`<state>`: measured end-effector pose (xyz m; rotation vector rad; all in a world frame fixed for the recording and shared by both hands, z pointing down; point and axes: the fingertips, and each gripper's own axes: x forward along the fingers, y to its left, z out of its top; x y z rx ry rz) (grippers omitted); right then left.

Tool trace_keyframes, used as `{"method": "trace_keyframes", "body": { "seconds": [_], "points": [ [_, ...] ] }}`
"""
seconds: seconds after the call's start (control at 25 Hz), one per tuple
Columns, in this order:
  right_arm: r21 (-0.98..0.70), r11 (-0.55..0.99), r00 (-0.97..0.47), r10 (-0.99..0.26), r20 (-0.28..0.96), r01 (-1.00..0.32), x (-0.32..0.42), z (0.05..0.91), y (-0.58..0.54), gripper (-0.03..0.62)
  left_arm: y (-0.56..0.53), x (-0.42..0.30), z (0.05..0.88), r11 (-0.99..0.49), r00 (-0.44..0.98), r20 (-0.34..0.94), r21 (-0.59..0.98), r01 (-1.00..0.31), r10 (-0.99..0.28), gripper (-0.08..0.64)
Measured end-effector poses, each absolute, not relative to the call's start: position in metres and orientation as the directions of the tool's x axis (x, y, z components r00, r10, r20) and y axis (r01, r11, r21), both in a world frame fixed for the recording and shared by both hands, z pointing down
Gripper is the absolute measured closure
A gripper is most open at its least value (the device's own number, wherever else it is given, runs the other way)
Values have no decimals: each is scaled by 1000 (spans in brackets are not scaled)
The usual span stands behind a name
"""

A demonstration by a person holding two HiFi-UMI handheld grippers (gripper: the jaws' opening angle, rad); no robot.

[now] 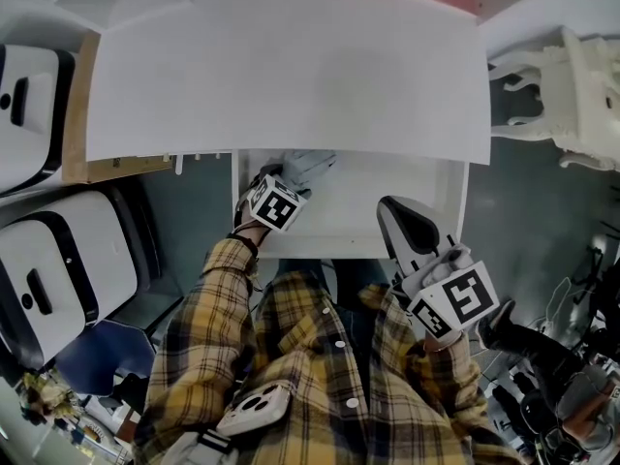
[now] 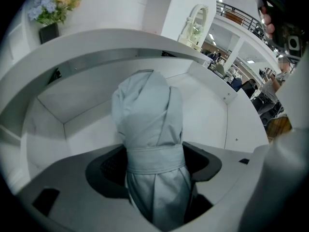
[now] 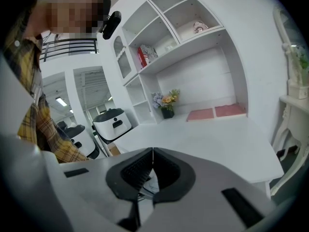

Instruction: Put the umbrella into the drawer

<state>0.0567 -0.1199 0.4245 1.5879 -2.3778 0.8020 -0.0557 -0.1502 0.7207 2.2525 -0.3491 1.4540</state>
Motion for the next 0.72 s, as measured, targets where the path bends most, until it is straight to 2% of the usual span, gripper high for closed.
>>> {"method": "trace_keyframes", "body": {
  "seconds": [0.28, 0.72],
  "points": [
    [-329, 328, -448, -792, 415, -885, 50, 420, -117, 575, -154, -56, 712, -870, 429, 904, 207, -446, -5, 227],
    [-309, 368, -467, -801, 375, -877, 50, 398, -117, 575, -180, -48, 640, -851, 532, 826, 134, -508, -187, 227]
  ]
}}
